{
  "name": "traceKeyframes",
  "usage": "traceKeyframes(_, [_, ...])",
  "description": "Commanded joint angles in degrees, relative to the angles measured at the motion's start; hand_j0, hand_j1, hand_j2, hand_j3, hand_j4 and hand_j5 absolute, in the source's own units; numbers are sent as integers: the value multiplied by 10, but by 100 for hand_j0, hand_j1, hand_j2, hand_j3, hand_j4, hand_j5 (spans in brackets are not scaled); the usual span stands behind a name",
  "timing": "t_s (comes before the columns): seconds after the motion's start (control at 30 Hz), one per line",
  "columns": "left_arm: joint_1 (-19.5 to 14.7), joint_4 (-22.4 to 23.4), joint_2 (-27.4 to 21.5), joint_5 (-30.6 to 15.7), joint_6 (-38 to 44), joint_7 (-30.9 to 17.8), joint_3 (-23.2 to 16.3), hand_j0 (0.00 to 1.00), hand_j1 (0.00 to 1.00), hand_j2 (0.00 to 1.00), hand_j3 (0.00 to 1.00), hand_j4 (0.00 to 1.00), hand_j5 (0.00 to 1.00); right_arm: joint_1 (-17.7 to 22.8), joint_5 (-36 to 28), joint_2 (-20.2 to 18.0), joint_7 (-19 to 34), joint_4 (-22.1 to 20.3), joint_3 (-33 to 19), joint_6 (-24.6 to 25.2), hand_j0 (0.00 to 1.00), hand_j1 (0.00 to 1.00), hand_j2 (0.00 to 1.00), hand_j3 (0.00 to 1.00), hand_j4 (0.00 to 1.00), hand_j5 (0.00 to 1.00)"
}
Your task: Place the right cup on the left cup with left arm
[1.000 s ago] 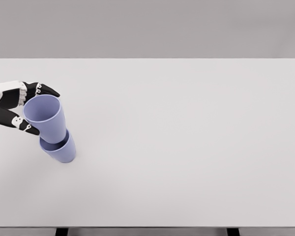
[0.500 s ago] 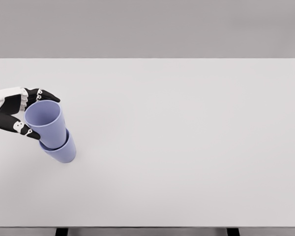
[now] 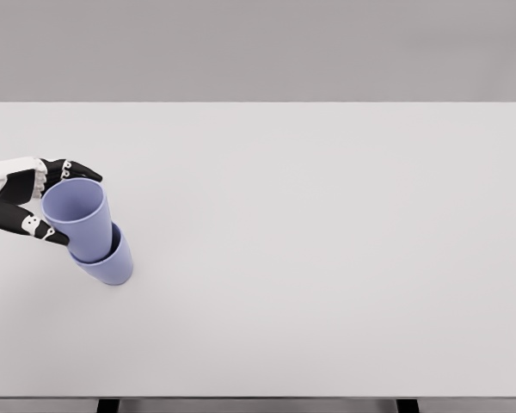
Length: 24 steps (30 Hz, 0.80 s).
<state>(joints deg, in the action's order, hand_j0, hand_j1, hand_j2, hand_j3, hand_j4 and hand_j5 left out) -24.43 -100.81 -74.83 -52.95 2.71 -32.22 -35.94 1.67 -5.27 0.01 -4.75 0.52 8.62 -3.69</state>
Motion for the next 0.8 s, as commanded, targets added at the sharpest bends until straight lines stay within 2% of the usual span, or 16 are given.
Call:
traceKeyframes(0.0, [0,0,0,-1,-1,1,1,81,81,81,81,81,81,0,0,0,0,0,0,0,100,100,100,100,100,100])
traceKeyframes(0.2, [0,0,-1,-1,-3,0,1,85,85,85,85,85,85,0,0,0,0,0,0,0,100,100,100,100,100,100])
traceKeyframes(0.27, [0,-1,-1,0,-3,0,1,90,90,90,90,90,90,0,0,0,0,0,0,0,100,100,100,100,100,100])
traceKeyframes(0.53, [-1,-2,-1,0,-3,0,1,91,91,91,91,91,91,0,0,0,0,0,0,-1,100,100,100,100,100,100])
traceKeyframes(0.67, [-1,-5,-4,0,-3,0,1,100,100,100,100,100,100,0,0,0,0,0,0,0,100,100,100,100,100,100])
traceKeyframes(0.77, [-2,-7,-8,0,-3,0,2,100,100,100,100,100,100,0,0,0,0,0,0,0,100,100,100,100,100,100])
